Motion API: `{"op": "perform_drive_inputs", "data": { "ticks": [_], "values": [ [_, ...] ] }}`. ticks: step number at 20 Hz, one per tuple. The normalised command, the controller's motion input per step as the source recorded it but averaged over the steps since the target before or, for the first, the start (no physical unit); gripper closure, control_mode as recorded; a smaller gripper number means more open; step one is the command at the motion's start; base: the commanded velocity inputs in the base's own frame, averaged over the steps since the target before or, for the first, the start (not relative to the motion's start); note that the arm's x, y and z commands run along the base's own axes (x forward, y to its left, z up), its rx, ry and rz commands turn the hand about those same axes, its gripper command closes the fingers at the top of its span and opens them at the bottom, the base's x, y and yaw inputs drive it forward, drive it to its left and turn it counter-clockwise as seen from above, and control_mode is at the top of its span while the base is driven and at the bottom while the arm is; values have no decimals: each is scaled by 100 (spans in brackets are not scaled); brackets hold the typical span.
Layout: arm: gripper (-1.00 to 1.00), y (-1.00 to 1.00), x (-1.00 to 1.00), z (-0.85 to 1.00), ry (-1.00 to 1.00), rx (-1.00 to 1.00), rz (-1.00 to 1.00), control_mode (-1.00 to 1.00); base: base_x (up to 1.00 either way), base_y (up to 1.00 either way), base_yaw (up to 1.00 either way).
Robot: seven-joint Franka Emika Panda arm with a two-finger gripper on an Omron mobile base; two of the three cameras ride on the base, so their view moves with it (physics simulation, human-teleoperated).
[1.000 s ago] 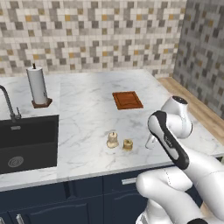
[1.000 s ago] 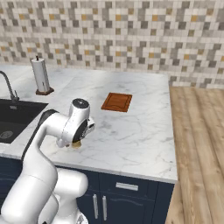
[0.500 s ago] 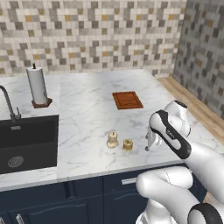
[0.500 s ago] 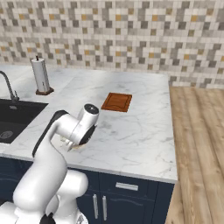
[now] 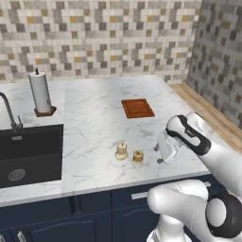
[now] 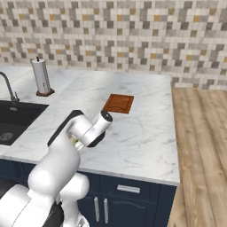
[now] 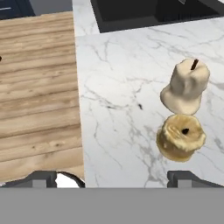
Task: Pick the candle and candle from the dining table and place them in the open cabinet. Close the cabinet after placing the objects.
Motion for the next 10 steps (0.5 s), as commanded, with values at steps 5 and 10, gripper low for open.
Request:
{"op": "perform_drive_inputs", "data": {
  "ticks": [5, 10],
  "values": [
    [-100, 0, 15, -11, -5, 9, 12, -100, 0, 0, 0],
    [-100, 0, 26, -14, -3, 4, 3, -100, 0, 0, 0]
  ]
}}
